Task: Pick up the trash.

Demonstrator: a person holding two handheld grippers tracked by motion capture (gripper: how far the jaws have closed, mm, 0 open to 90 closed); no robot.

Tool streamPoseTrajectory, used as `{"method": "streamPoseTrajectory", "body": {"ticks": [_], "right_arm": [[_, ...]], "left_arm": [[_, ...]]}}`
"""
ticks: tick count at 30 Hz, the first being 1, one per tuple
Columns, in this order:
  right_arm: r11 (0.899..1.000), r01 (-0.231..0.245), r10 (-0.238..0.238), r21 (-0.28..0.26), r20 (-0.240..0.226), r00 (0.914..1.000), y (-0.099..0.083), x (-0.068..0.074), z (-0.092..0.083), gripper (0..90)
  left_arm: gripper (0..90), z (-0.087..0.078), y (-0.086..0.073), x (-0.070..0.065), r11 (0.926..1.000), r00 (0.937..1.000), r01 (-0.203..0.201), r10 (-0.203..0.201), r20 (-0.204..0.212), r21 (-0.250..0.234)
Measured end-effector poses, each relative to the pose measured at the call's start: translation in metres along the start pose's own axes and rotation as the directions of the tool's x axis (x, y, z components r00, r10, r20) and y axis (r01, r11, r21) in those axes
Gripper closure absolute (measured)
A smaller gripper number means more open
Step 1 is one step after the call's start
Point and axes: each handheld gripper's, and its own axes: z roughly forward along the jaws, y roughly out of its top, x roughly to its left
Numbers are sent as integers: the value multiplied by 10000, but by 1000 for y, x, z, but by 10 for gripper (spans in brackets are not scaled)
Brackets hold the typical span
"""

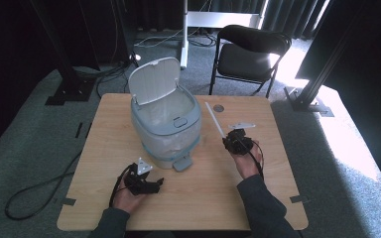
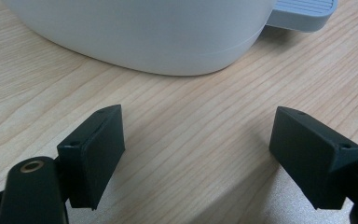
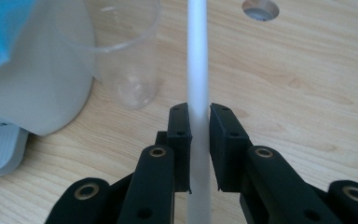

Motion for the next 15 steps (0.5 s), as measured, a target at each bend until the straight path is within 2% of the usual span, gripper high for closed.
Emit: {"method": "streamPoseTrajectory", "body": {"ticks": [15], "right_arm": [[9986,227,-229,-482,-41,9997,12,2,-16,789]], "left_arm": [[180,0,0,0,10000,10000,-12,12,11,0]]}}
